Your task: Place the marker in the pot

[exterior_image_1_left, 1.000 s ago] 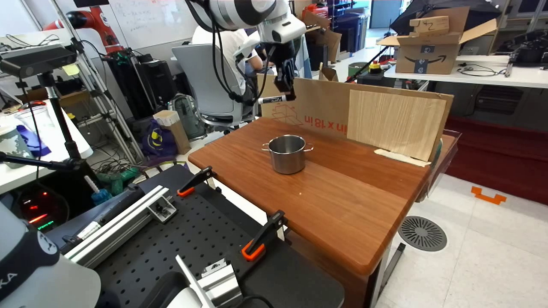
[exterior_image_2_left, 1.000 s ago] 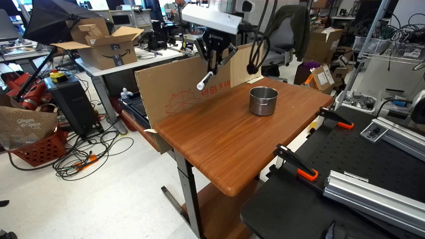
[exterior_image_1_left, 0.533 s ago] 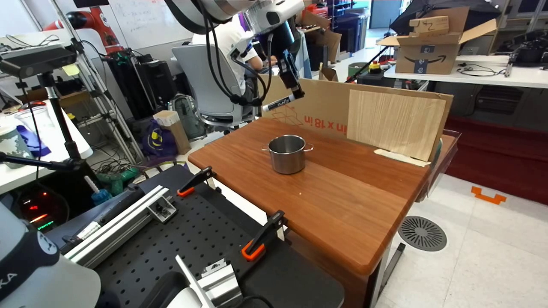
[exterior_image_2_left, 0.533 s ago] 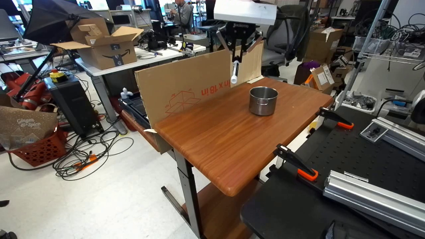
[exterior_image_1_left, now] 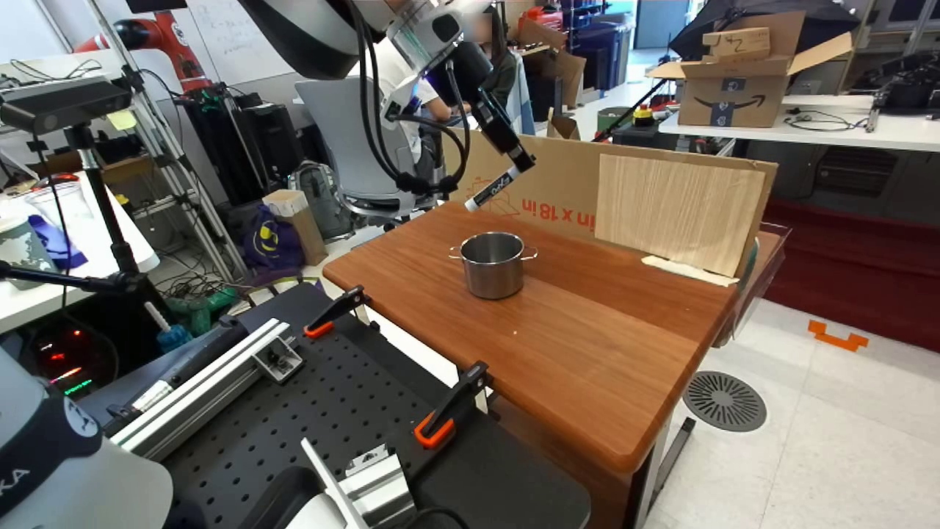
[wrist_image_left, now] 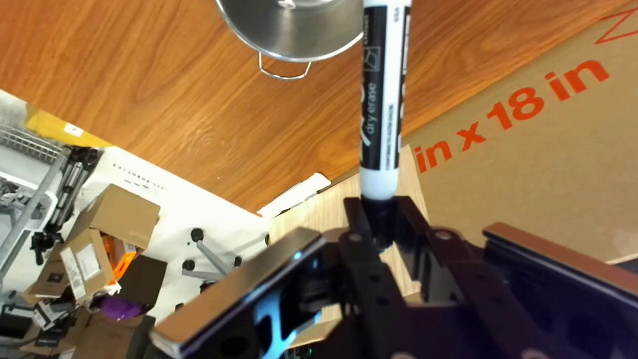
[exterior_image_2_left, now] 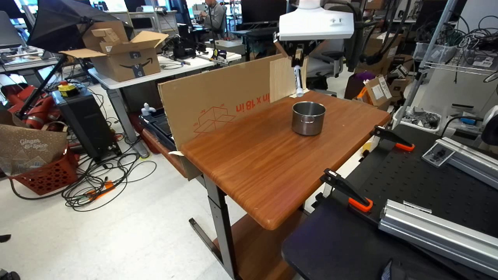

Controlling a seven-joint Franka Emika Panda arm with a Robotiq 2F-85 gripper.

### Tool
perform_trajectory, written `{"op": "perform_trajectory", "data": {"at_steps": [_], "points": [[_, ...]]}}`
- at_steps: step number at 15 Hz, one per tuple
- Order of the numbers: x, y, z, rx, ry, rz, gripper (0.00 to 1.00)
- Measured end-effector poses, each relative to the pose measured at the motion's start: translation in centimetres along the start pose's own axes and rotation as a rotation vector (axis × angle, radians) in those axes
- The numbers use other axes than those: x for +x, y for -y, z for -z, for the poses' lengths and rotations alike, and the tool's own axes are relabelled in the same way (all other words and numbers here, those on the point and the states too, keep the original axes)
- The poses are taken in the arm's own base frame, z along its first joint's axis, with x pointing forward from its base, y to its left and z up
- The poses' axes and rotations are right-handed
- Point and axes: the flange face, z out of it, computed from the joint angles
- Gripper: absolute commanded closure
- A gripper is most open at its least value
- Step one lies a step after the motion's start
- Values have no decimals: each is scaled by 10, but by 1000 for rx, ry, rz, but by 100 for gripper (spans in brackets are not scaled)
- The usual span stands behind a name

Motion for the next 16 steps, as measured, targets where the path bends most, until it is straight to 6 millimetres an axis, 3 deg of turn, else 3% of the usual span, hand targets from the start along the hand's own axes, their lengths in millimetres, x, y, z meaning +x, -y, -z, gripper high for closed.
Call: {"op": "perform_trajectory", "data": {"at_steps": [8,16], "points": [[-28,-20,-13,-4,-124,48,95],[-54,-38,-31,-28,-134,88,95]]}}
